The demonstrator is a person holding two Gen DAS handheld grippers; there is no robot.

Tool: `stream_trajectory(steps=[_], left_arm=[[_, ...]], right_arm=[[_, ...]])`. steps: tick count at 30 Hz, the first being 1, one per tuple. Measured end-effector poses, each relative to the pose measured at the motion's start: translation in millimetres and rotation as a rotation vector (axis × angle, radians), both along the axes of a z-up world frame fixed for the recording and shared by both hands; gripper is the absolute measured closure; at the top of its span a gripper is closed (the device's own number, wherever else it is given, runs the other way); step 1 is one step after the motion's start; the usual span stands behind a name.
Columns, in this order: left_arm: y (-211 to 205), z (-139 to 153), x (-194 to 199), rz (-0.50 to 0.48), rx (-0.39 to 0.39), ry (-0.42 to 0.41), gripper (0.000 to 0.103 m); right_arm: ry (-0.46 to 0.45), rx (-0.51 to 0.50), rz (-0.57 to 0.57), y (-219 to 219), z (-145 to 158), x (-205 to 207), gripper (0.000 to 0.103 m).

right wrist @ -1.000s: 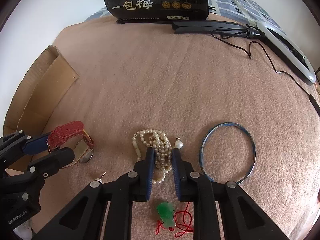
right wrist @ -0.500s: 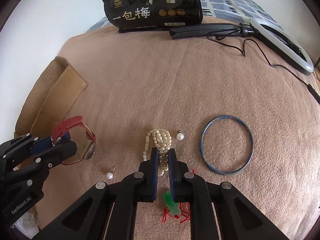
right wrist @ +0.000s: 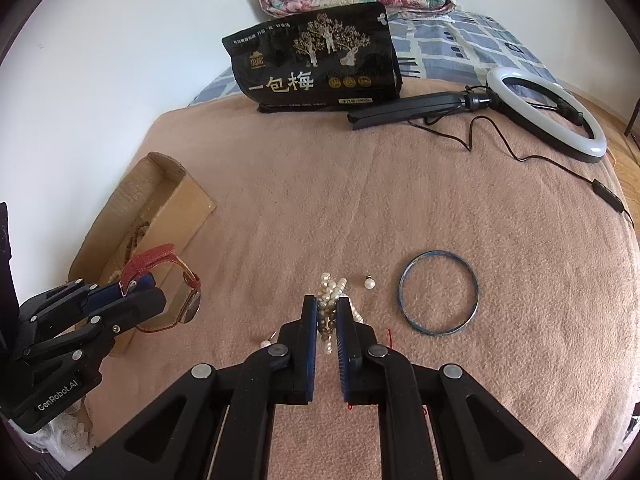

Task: Organize jewelry
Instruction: 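Lift and carry red watch and pearl necklace over the cardboard box with both grippers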

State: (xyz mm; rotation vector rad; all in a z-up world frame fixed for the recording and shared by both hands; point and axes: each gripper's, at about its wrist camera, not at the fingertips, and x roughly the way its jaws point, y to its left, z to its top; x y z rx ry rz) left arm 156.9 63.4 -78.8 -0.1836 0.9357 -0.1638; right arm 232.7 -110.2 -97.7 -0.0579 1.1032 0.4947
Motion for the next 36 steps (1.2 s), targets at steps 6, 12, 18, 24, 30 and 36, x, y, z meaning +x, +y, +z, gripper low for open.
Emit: stream_trajectory(steps=[6, 12, 18, 24, 30, 36], left_arm=[[4, 14, -9, 0.004, -0.012, -0.027, 0.085], [10, 27, -20, 0.016, -0.019, -0.048, 0.085], [24, 37, -35, 0.041, 0.0, -0.068, 0.085], [48, 45, -48, 0.079, 0.018, -0.082, 0.085], [82, 52, -58, 0.136, 0.029, -0.101, 0.085], [120, 53, -70, 0.201, 0.041, -0.104, 0.085]], right_arm=[[-0.036, 0.019, -0.004, -1, 23, -10, 0.096], [-0.072, 0.03, 0.009, 5, 43, -21, 0.096], [-0.105, 0.045, 0.036, 16, 59, -32, 0.096], [-0.123, 0.063, 0.075, 34, 70, -43, 0.096], [-0.134, 0.079, 0.122, 58, 79, -54, 0.096], [-0.136, 0.094, 0.179, 87, 83, -63, 0.096]])
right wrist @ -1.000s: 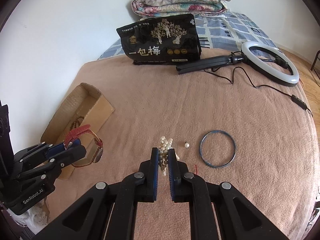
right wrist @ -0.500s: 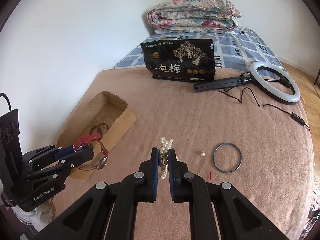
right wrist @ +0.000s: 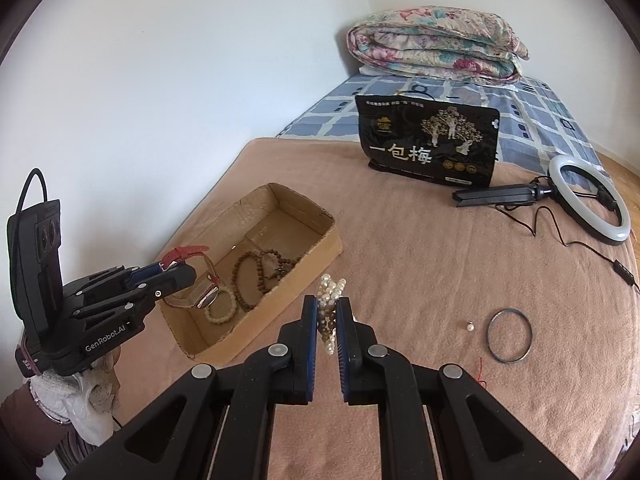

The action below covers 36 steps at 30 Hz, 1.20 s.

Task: Organize jewelry
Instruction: 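Lift and carry red watch and pearl necklace over the cardboard box with both grippers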

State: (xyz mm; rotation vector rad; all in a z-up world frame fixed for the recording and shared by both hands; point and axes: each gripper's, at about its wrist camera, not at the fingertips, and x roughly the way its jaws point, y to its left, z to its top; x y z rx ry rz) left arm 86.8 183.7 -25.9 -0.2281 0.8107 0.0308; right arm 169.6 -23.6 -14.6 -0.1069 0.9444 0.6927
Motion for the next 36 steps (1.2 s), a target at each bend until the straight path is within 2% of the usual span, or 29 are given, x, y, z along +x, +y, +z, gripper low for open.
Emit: stream_trajectory(steps=[8, 15, 25, 36], left_arm=[[42, -6, -17, 0.069, 0.01, 0.007, 0.085], [62, -15, -23, 0.096, 0.016, 0.016, 0.085], [78, -29, -15, 0.109, 0.001, 0.03, 0.085], [86, -48, 9, 0.118, -0.004, 0.052, 0.085]], right_arm=[[-0.003, 0.002, 0.071, 44, 1, -11, 0.096], [-0.001, -0.006, 0.112, 81, -6, -8, 0.096], [0.006, -0.026, 0.141, 125, -24, 19, 0.096], [0.008, -0.053, 0.138, 155, -48, 55, 0.096]])
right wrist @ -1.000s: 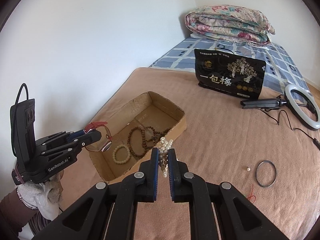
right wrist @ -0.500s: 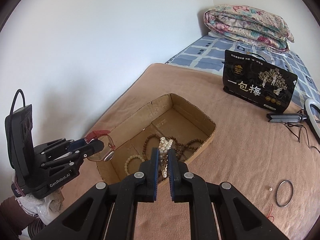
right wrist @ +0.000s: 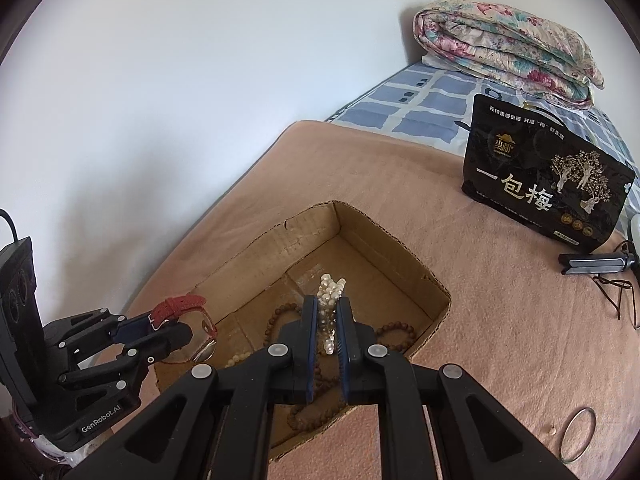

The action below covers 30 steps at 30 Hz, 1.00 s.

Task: Organize jewelry
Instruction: 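Lift and carry red watch and pearl necklace over the cardboard box with both grippers, then open right gripper dropping pearl necklace into box while left gripper releases red watch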

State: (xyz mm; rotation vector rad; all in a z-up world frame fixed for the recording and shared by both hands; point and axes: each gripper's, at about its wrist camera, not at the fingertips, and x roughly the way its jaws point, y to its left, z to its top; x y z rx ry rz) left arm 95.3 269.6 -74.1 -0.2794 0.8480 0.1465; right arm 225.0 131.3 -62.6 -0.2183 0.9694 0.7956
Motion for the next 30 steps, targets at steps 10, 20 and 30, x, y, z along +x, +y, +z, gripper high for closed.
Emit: stream_trajectory(steps=[10, 20, 30], left_arm=[[-2, -3, 8, 0.01, 0.02, -0.012, 0.085], [-4, 0, 8, 0.001, 0.046, -0.019, 0.084], [-8, 12, 1, 0.011, 0.098, -0.063, 0.034]], right_arm=[[0.001, -0.019, -0.007, 6, -13, 14, 0.096], [-0.012, -0.025, -0.002, 10, -14, 15, 0.087], [-0.102, -0.018, -0.048, 1, -1, 7, 0.015]])
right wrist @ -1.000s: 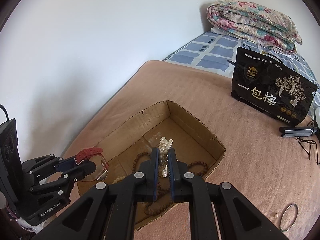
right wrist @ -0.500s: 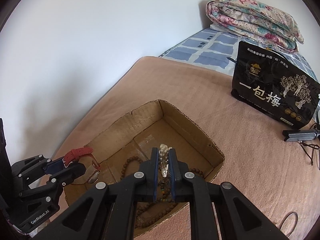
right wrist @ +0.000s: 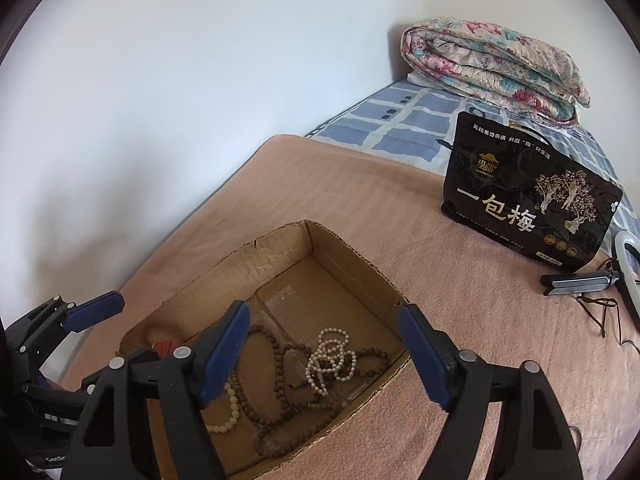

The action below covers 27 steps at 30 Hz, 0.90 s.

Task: Organize jewelry
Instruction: 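Open right gripper dropping pearl necklace into box while left gripper releases red watch, then withdraw both grippers from the box back toward the bangle and pendant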

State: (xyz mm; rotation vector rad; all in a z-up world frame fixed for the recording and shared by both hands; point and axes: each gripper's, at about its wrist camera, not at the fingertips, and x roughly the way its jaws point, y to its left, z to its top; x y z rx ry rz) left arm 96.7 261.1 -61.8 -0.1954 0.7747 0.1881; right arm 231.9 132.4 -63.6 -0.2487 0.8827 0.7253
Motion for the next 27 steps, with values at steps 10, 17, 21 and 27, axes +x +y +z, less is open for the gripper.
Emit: stream_trajectory(steps=[10, 17, 21, 27], left_arm=[[-10, 11, -7, -0.016, 0.015, -0.012, 0.034], [-24, 24, -13, -0.038, 0.034, -0.026, 0.034], [-34, 31, -15, -0.057, 0.035, -0.038, 0.034], [-54, 42, -17, -0.084, 0.03, -0.047, 0.034]], right_arm=[[-0.045, -0.005, -0.049, -19, 12, -5, 0.004], [-0.079, -0.002, -0.095, -38, 26, -12, 0.001], [-0.115, -0.01, -0.125, -52, 37, -20, 0.0], [-0.16, -0.015, -0.16, -81, 56, -36, 0.0]])
